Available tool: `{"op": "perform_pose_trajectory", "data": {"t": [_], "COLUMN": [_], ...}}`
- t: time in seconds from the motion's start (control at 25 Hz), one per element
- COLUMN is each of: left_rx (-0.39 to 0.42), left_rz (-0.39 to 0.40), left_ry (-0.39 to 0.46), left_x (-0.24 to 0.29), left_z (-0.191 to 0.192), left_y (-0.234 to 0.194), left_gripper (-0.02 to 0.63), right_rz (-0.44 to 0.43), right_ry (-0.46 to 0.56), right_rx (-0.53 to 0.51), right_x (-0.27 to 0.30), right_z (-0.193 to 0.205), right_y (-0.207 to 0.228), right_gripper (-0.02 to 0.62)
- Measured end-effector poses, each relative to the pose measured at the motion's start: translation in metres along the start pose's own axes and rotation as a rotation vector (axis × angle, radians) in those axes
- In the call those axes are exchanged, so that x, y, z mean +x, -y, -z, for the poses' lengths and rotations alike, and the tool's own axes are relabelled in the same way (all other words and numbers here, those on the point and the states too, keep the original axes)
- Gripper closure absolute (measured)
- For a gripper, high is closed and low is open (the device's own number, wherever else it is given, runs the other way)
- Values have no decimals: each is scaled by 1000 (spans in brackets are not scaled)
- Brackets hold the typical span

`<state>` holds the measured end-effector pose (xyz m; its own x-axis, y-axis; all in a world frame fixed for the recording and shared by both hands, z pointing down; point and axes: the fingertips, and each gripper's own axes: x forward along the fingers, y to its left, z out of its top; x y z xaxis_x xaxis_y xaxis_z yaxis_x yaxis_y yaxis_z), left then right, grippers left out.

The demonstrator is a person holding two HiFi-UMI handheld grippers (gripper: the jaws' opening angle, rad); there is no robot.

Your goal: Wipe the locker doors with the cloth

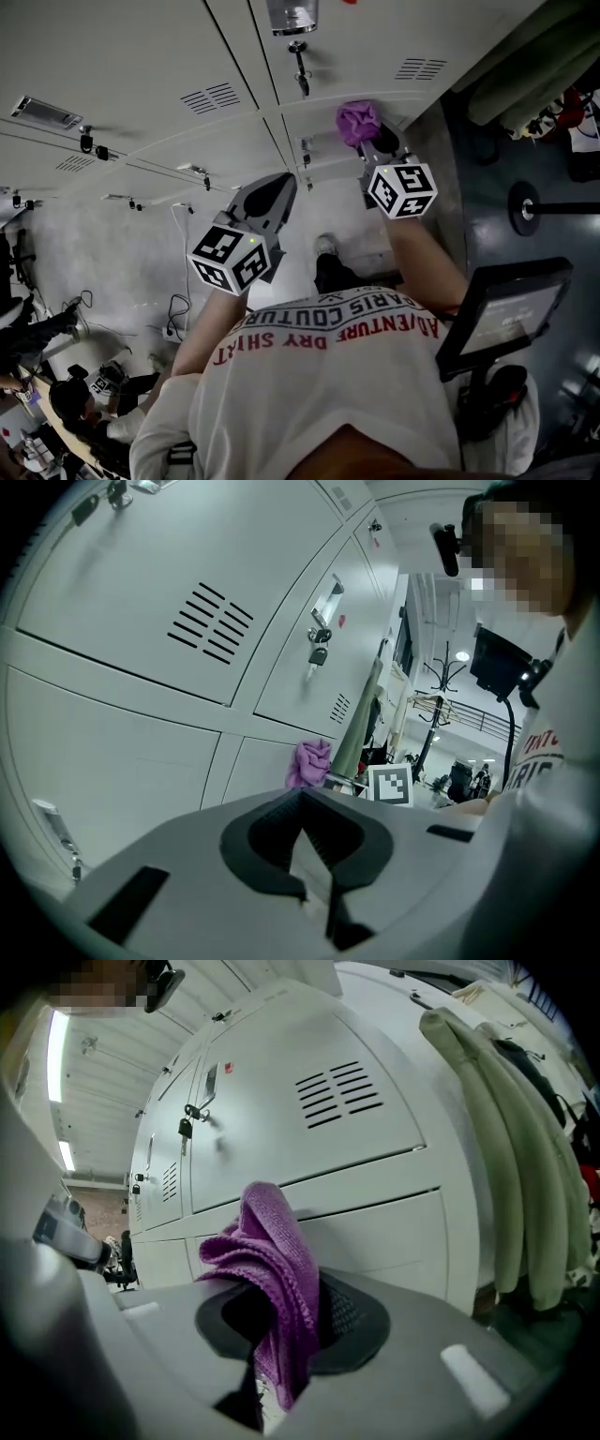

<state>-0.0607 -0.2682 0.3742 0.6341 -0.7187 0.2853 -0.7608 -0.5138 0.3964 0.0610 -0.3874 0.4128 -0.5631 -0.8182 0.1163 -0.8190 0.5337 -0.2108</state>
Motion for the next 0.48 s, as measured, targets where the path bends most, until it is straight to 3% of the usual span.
{"op": "perform_pose_trajectory", "data": {"t": [0.48], "left_rx": [10], "left_rz": [20], "left_ry": [-38], "left_x": [6], "left_z": [14], "left_y": [9], "left_gripper": [604], "right_rz": [178], "right_ry": [43], "right_rx": [67], "right_x": [-39], "right_z": [-12], "right_y": [89], "right_gripper": [522]}}
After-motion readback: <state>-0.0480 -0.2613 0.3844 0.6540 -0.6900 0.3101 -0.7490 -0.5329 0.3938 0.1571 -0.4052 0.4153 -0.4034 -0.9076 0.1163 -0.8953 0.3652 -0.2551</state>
